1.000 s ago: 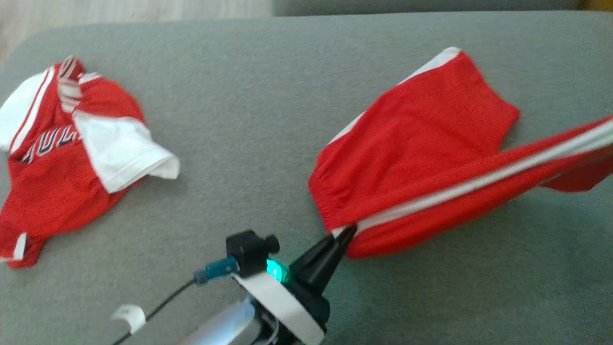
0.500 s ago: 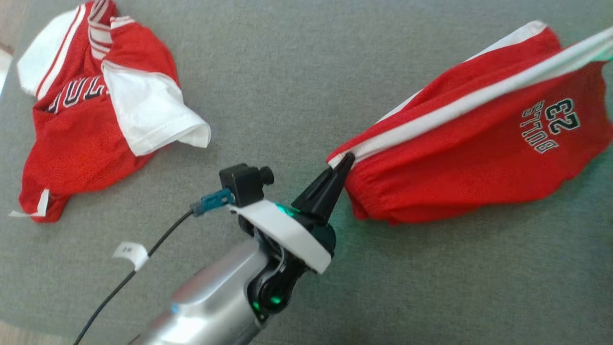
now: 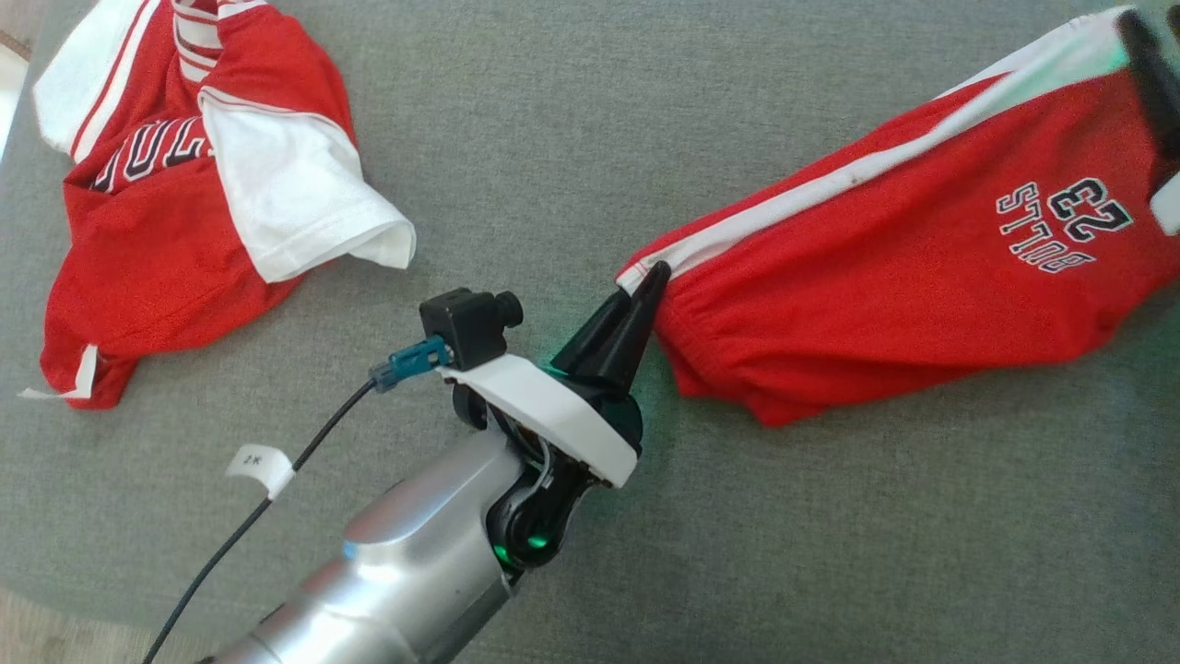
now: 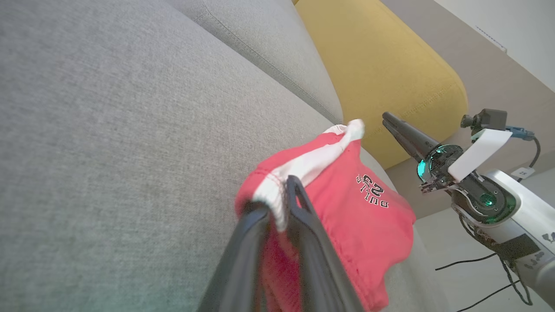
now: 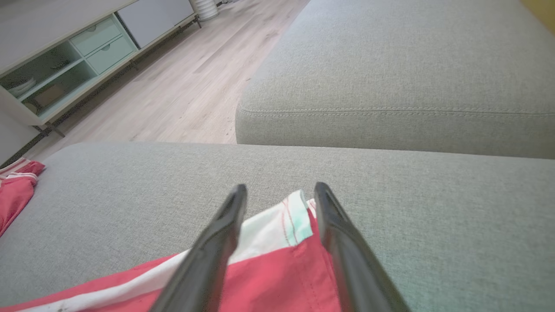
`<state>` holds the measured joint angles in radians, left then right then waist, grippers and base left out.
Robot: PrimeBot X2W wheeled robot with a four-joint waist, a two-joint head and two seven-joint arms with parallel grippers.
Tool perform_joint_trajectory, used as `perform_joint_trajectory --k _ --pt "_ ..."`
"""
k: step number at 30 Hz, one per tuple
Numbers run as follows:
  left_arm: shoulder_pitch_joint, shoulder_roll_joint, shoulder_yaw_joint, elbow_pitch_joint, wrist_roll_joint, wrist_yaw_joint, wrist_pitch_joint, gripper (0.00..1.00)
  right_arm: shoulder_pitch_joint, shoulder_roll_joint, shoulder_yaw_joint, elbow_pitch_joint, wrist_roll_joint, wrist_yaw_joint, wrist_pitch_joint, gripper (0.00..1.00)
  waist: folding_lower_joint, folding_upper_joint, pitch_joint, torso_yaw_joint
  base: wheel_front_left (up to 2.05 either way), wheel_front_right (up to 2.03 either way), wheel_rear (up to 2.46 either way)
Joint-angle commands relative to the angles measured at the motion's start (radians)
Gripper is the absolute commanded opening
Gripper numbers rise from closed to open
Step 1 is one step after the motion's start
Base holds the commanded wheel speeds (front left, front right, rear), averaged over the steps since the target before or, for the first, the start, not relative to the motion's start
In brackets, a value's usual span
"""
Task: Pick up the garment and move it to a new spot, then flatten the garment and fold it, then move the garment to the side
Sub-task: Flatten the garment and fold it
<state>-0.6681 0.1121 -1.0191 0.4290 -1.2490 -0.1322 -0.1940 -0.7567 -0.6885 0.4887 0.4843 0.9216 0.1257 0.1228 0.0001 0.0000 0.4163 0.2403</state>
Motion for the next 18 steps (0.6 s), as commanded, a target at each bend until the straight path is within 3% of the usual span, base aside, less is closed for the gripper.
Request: perform_joint_trajectory --k 1,2,7,12,18 --pt "-0.011 0.012 0.015 -0.004 0.005 0.002 -0.016 0.78 -0.006 -0.020 0.018 -0.018 0.017 0.005 -0.021 1.00 -0.0001 0.0000 -0.005 -0.005 0.00 0.00 0.00" --pt "-0.008 0.013 0.013 0.008 0.008 0.002 -0.023 1.00 -0.006 -0.024 0.033 -0.014 0.028 0.005 -0.033 1.00 -0.0001 0.0000 -0.008 -0.008 0.00 0.00 0.00" --pt "0.014 0.006 0.030 0.082 0.048 0.012 -0.055 1.00 0.026 -0.064 0.105 -0.021 0.093 0.005 -0.082 1.00 -0.0001 0.0000 -0.039 -0.023 0.00 0.00 0.00" --pt "0.064 0.009 0.067 0.109 0.142 0.095 -0.067 1.00 0.067 -0.114 0.164 -0.005 0.124 0.005 -0.112 1.00 -0.0001 0.0000 -0.066 -0.022 0.00 0.00 0.00" --pt "0.152 0.001 0.137 0.045 0.305 0.181 -0.067 1.00 0.058 -0.135 0.211 0.079 0.092 0.005 -0.140 1.00 -0.0001 0.0000 -0.069 0.016 0.00 0.00 0.00"
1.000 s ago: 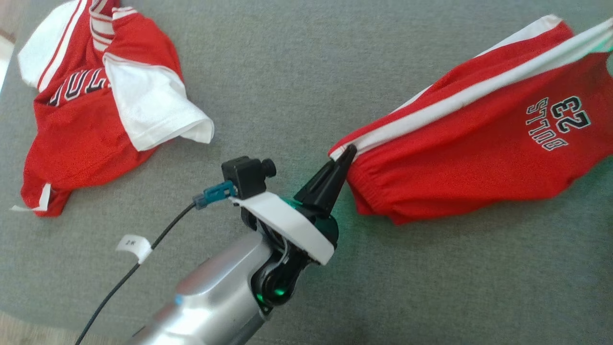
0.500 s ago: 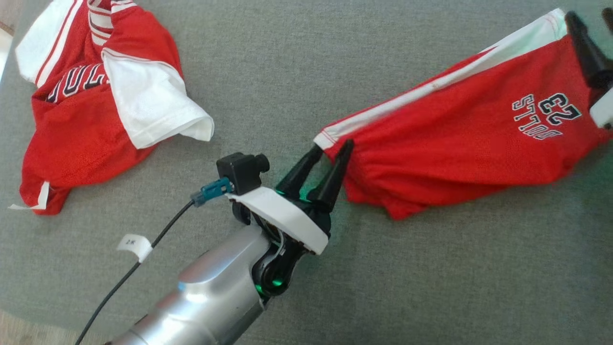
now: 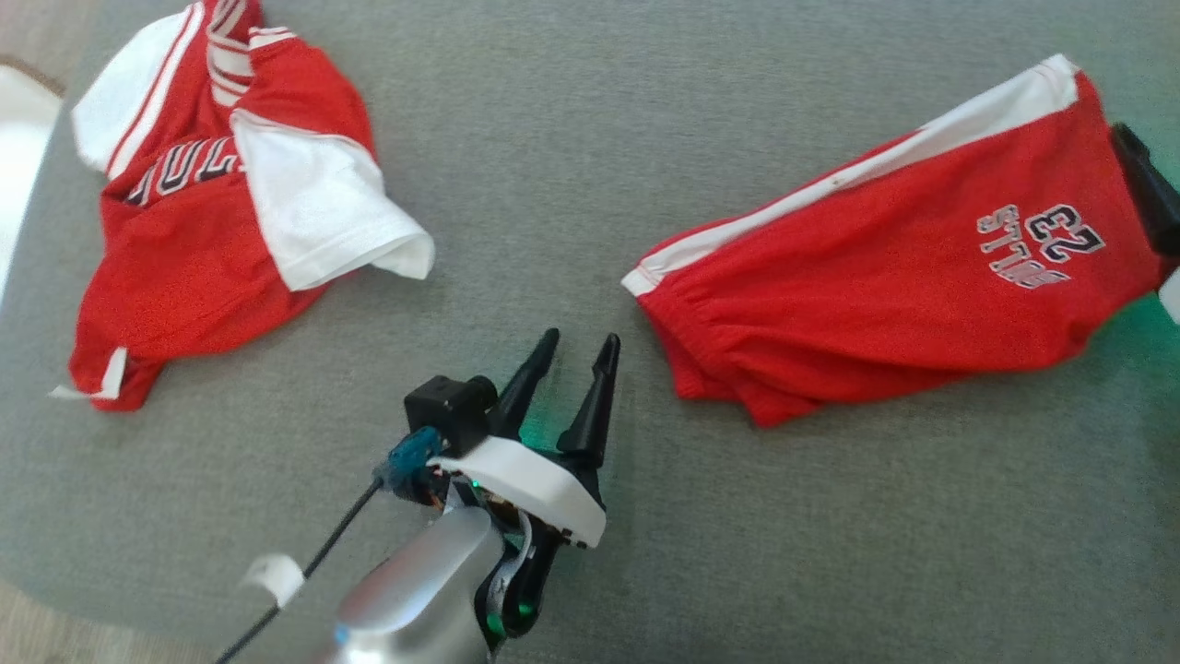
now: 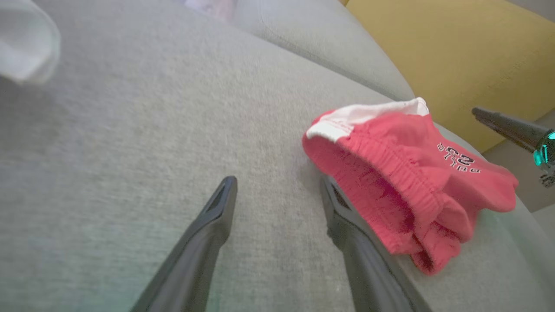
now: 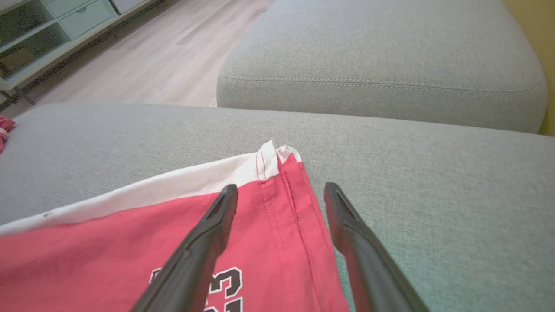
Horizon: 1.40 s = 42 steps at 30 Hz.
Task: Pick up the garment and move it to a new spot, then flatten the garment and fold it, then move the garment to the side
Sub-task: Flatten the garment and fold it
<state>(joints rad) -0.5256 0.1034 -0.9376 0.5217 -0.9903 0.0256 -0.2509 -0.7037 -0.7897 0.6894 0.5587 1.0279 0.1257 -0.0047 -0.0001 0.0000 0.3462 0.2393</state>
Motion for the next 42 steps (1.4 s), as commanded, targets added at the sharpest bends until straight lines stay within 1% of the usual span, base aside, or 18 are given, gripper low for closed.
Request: perform_joint_trajectory --k 1,3,4,7,9,13,15,16,17,19,20,23,26,27,28,30,37,42 --pt "0.024 0.007 0.082 -0.073 0.089 0.047 -0.011 1.00 0.000 -0.034 0.017 0.026 -0.021 0.005 -0.012 1.00 0.0001 0.0000 0.003 0.027 0.00 0.00 0.00" --pt "0.060 0.003 0.142 -0.143 0.203 0.109 -0.011 1.00 -0.010 -0.033 0.024 0.079 -0.031 0.005 -0.010 1.00 0.0001 0.0000 0.006 0.046 0.00 0.00 0.00" --pt "0.060 0.003 0.142 -0.143 0.203 0.109 -0.011 1.00 -0.010 -0.033 0.024 0.079 -0.031 0.005 -0.010 1.00 0.0001 0.0000 0.006 0.046 0.00 0.00 0.00" --pt "0.137 -0.006 0.217 -0.258 0.379 0.204 -0.011 1.00 -0.017 -0.027 0.026 0.177 -0.038 0.005 0.005 1.00 0.0001 0.0000 0.007 0.080 0.00 0.00 0.00" --pt "0.196 -0.014 0.251 -0.330 0.471 0.249 -0.011 1.00 -0.013 -0.024 0.031 0.225 -0.035 0.005 0.014 1.00 0.0001 0.0000 0.004 0.101 0.00 0.00 0.00" --pt "0.297 -0.021 0.290 -0.430 0.607 0.308 -0.011 1.00 0.016 -0.011 0.046 0.267 -0.005 0.005 0.045 1.00 0.0001 0.0000 -0.010 0.131 0.00 0.00 0.00" --pt "0.331 -0.023 0.300 -0.458 0.654 0.324 -0.011 1.00 0.032 -0.009 0.056 0.274 0.017 0.005 0.067 1.00 0.0001 0.0000 -0.017 0.140 0.00 0.00 0.00" --pt "0.345 -0.024 0.304 -0.468 0.672 0.328 -0.011 1.00 0.038 -0.008 0.060 0.278 0.025 0.005 0.076 0.98 0.0001 0.0000 -0.020 0.143 0.00 0.00 0.00" --pt "0.357 -0.025 0.308 -0.475 0.688 0.332 -0.011 1.00 0.044 -0.007 0.066 0.282 0.033 0.005 0.089 0.76 0.0001 0.0000 -0.023 0.145 0.00 0.00 0.00" --pt "0.374 -0.026 0.316 -0.483 0.711 0.333 -0.011 1.00 0.050 -0.006 0.074 0.289 0.050 0.005 0.111 0.15 0.0001 0.0000 -0.026 0.146 0.00 0.00 0.00" --pt "0.381 -0.027 0.321 -0.485 0.718 0.333 -0.011 1.00 0.049 -0.006 0.077 0.291 0.056 0.005 0.116 0.00 0.0001 0.0000 -0.028 0.143 0.00 0.00 0.00" --pt "0.394 -0.028 0.334 -0.483 0.736 0.327 -0.011 1.00 0.033 -0.002 0.077 0.310 0.060 0.005 0.103 0.00 0.0001 0.0000 -0.036 0.121 0.00 0.00 0.00" --pt "0.399 -0.028 0.345 -0.477 0.749 0.315 -0.011 1.00 0.014 0.005 0.069 0.327 0.068 0.005 0.076 0.00 0.0001 0.0000 -0.050 0.080 0.00 0.00 0.00" --pt "0.400 -0.027 0.350 -0.475 0.754 0.312 -0.011 1.00 0.012 0.007 0.069 0.331 0.068 0.005 0.068 0.00 0.0001 0.0000 -0.057 0.061 0.00 0.00 0.00" --pt "0.402 -0.028 0.359 -0.471 0.757 0.304 -0.011 1.00 0.014 0.003 0.072 0.341 0.067 0.005 0.050 0.00 0.0001 0.0000 -0.070 0.024 0.00 0.00 0.00" --pt "0.402 -0.027 0.366 -0.466 0.763 0.297 -0.011 1.00 0.021 -0.007 0.079 0.347 0.063 0.005 0.034 0.00 0.0001 0.0000 -0.081 -0.014 0.00 0.00 0.00" --pt "0.404 -0.022 0.383 -0.445 0.777 0.273 -0.011 1.00 0.033 -0.035 0.060 0.365 0.075 0.005 -0.024 0.00 0.0001 0.0000 -0.099 -0.125 0.00 0.00 0.00" --pt "0.399 -0.022 0.391 -0.431 0.786 0.264 -0.011 1.00 -0.008 -0.022 0.027 0.314 0.099 0.005 -0.065 0.00 0.0001 0.0000 -0.101 -0.175 0.00 0.00 0.00"
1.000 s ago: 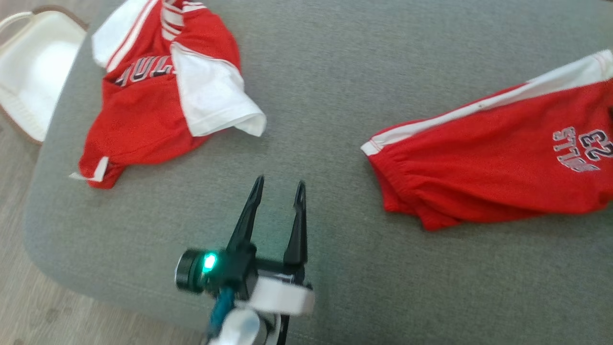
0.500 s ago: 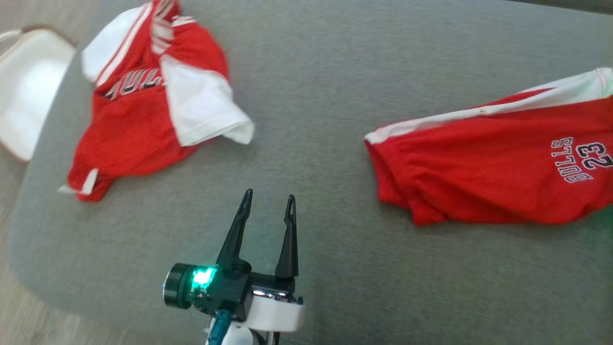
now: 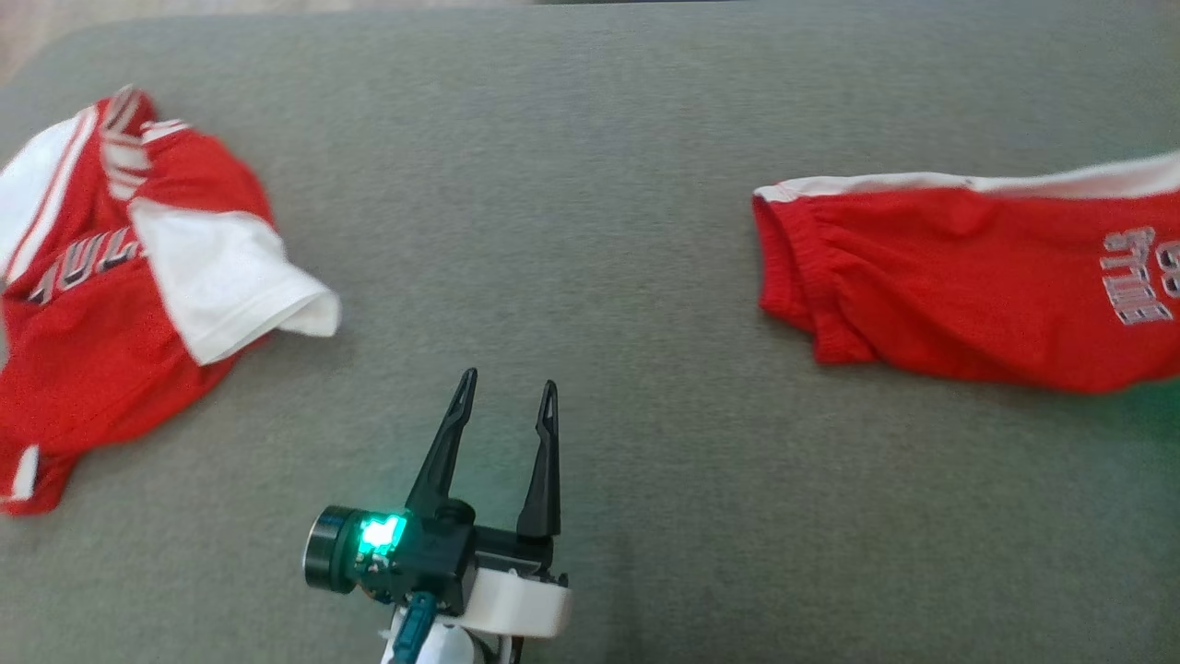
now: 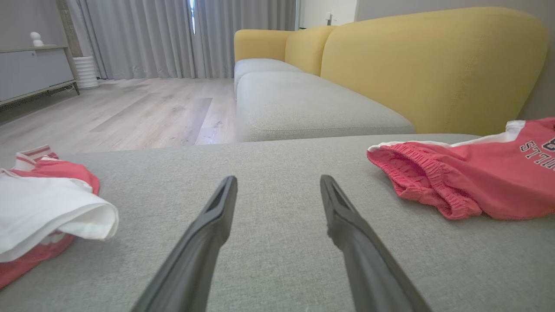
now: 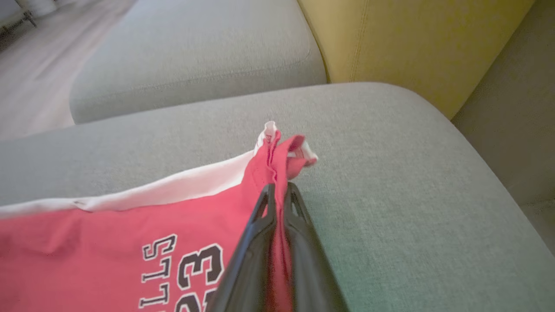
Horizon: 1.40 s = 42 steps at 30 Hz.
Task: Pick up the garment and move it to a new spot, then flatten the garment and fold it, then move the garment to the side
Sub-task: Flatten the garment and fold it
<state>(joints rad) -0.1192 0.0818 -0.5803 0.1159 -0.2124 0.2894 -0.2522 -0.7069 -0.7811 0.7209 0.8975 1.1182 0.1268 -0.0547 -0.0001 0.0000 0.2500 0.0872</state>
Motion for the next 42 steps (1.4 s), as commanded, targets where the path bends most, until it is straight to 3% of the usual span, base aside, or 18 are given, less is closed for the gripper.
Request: perform_joint_trajectory --k 1,7,13,24,25,26,27,31,42 --pt "-0.007 -0.001 0.036 -0.023 0.008 -0.002 -0.009 1.00 -0.016 -0.024 -0.012 -0.047 0.017 0.004 -0.021 0.00 0.0001 0.0000 -0.007 -0.031 0.00 0.00 0.00" --pt "-0.004 -0.005 0.039 -0.007 0.003 -0.014 -0.009 1.00 -0.038 0.019 -0.037 -0.193 0.061 0.004 -0.026 0.00 0.0001 0.0000 -0.032 -0.054 0.00 0.00 0.00" --pt "-0.002 -0.016 0.035 0.006 -0.007 -0.028 -0.010 1.00 -0.056 0.085 -0.003 -0.389 0.023 0.004 0.028 0.00 0.0001 0.0000 -0.066 -0.048 0.00 0.00 0.00" --pt "-0.022 -0.030 0.001 0.021 -0.045 -0.047 -0.010 1.00 -0.030 0.329 0.073 -0.409 -0.061 0.004 0.153 0.00 0.0001 0.0000 -0.085 0.047 0.00 0.00 0.00" --pt "-0.022 -0.030 -0.002 0.022 -0.049 -0.047 -0.010 1.00 -0.019 0.349 0.077 -0.401 -0.066 0.004 0.160 0.18 0.0001 0.0000 -0.088 0.056 0.00 0.00 0.00" --pt "-0.022 -0.031 -0.004 0.023 -0.054 -0.046 -0.010 1.00 -0.009 0.366 0.079 -0.394 -0.070 0.004 0.163 0.84 0.0001 0.0000 -0.091 0.063 0.00 0.00 0.00" --pt "-0.022 -0.031 -0.006 0.022 -0.059 -0.043 -0.010 1.00 0.000 0.378 0.074 -0.390 -0.073 0.004 0.159 1.00 0.0001 0.0000 -0.094 0.070 0.00 0.00 0.00" --pt "-0.011 -0.031 0.000 0.020 -0.070 -0.029 -0.010 1.00 0.036 0.389 0.022 -0.398 -0.079 0.004 0.097 1.00 0.0001 0.0000 -0.117 0.073 0.00 0.00 0.00" --pt "0.107 -0.008 0.109 -0.024 -0.056 -0.013 -0.010 1.00 0.252 0.292 -0.184 -0.490 -0.188 0.004 -0.156 1.00 0.0001 0.0000 -0.224 -0.037 0.00 0.00 0.00"
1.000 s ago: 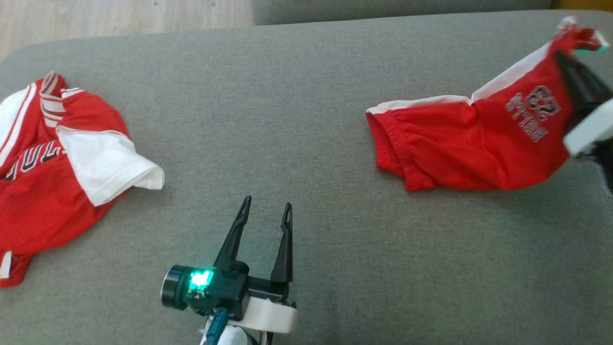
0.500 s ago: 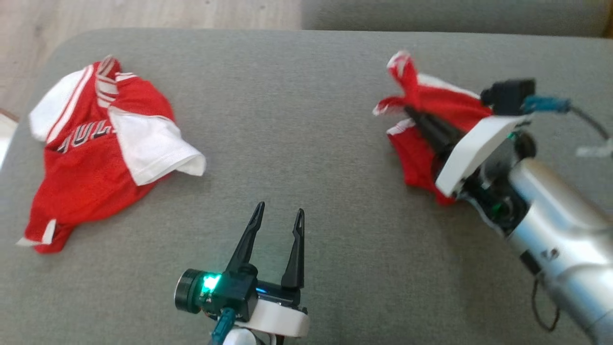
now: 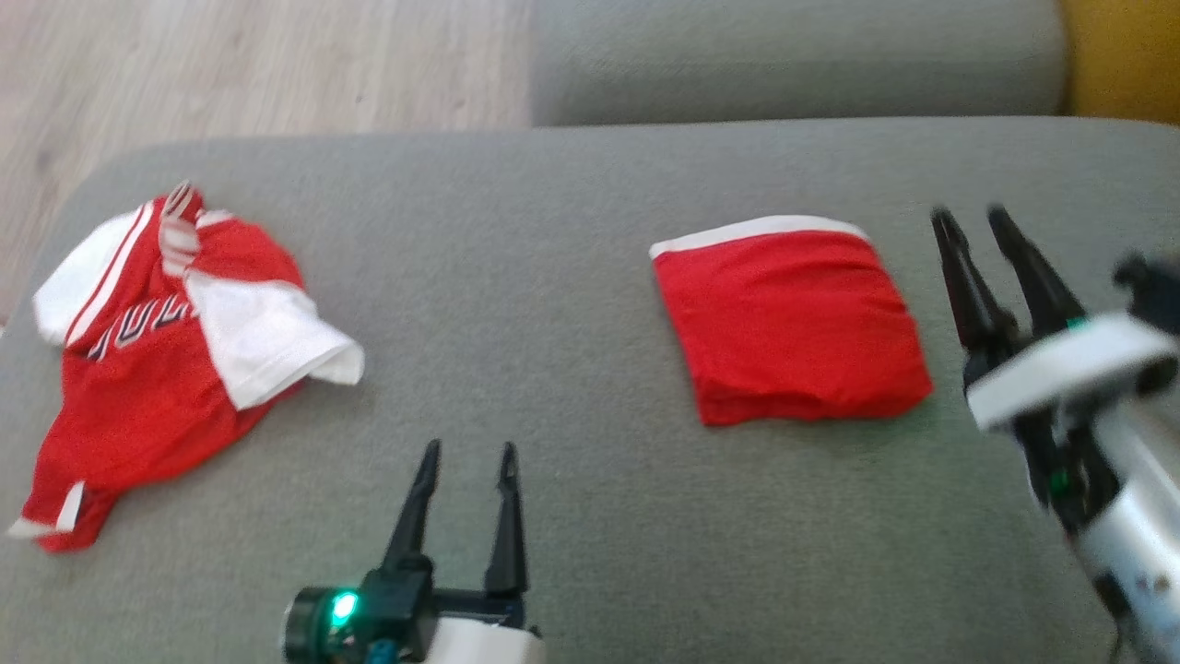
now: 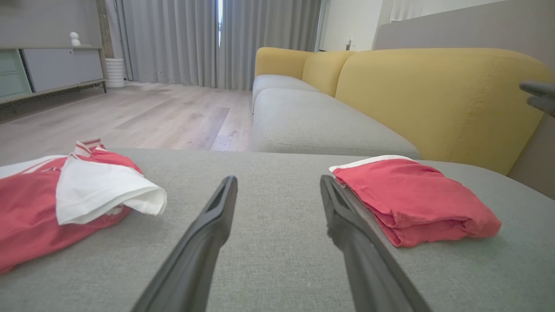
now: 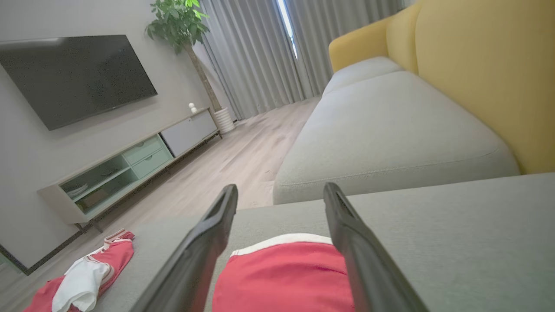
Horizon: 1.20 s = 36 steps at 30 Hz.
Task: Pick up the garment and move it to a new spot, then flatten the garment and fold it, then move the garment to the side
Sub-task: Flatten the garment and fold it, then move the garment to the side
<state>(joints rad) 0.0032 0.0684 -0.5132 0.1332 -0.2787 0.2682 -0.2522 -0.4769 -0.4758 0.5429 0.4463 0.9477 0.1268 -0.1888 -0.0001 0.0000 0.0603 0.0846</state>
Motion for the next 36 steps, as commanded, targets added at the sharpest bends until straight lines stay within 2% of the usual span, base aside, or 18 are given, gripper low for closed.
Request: perform_joint_trajectory --k 1,4,7,8,13,17,21,36 --pt "-0.002 0.009 0.053 -0.047 0.015 0.012 -0.010 1.00 0.051 -0.019 -0.024 -0.048 -0.041 0.004 -0.040 1.00 0.0001 0.0000 -0.046 -0.044 0.00 0.00 0.00" --pt "0.040 0.016 0.083 -0.070 0.028 0.023 -0.010 1.00 0.151 -0.023 -0.076 -0.079 -0.168 0.004 -0.068 1.00 0.0001 0.0000 -0.078 -0.059 0.00 0.00 0.00" --pt "0.080 0.018 0.107 -0.088 0.036 0.024 -0.010 1.00 0.278 0.028 -0.181 -0.143 -0.291 0.004 -0.072 1.00 0.0001 0.0000 -0.101 -0.063 0.00 0.00 0.00" --pt "0.080 0.018 0.107 -0.088 0.036 0.024 -0.010 1.00 0.278 0.028 -0.181 -0.143 -0.291 0.004 -0.072 1.00 0.0001 0.0000 -0.101 -0.063 0.00 0.00 0.00" --pt "0.137 0.020 0.147 -0.109 0.047 0.007 -0.010 1.00 0.501 0.156 -0.327 -0.237 -0.522 0.004 -0.073 1.00 0.0001 0.0000 -0.130 -0.060 0.00 0.00 0.00" --pt "0.167 0.025 0.172 -0.124 0.077 -0.010 -0.010 1.00 0.602 0.246 -0.376 -0.276 -0.622 0.004 -0.073 1.00 0.0001 0.0000 -0.143 -0.060 0.00 0.00 0.00" --pt "0.193 0.023 0.192 -0.122 0.099 -0.026 -0.010 1.00 0.643 0.296 -0.407 -0.295 -0.673 0.004 -0.073 1.00 0.0001 0.0000 -0.154 -0.065 0.00 0.00 0.00" --pt "0.236 -0.006 0.241 -0.106 0.109 -0.062 -0.010 1.00 0.668 0.298 -0.396 -0.318 -0.722 0.004 -0.073 1.00 0.0001 0.0000 -0.172 -0.064 0.00 0.00 0.00"
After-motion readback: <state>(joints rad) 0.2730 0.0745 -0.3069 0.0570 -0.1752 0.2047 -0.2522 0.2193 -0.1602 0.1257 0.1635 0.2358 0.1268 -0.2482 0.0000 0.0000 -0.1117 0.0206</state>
